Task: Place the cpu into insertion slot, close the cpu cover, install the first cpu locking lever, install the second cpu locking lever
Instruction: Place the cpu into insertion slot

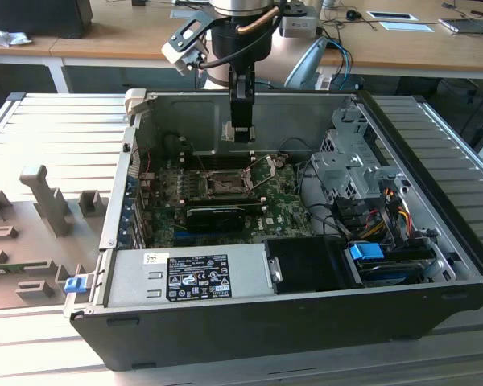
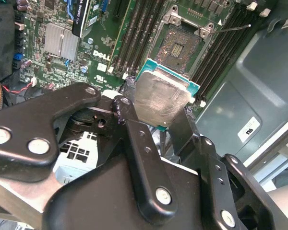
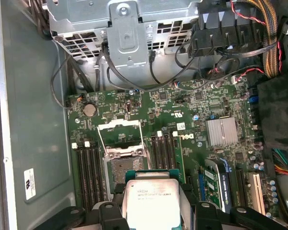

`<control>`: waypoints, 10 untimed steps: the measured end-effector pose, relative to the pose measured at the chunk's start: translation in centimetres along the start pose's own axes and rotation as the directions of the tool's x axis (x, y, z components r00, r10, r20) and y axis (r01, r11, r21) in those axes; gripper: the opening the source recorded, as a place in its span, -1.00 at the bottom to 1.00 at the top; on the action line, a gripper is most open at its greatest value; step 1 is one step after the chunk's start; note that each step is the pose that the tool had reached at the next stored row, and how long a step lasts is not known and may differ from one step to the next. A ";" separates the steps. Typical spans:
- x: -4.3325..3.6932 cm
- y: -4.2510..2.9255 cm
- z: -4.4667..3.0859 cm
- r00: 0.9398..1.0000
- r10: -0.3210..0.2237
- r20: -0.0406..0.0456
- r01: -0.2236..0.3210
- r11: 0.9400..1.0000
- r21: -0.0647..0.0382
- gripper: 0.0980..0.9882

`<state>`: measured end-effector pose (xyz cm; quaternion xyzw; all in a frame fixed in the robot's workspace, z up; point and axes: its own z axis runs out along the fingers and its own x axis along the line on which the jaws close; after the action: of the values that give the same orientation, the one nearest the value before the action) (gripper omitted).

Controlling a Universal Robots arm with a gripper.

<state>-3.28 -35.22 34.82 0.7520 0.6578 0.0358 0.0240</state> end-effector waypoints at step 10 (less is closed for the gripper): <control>-0.01 -0.02 0.04 1.000 -0.017 -0.001 0.017 1.000 0.000 -0.03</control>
<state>-3.29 -35.22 34.78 0.7464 0.6641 0.0360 0.0237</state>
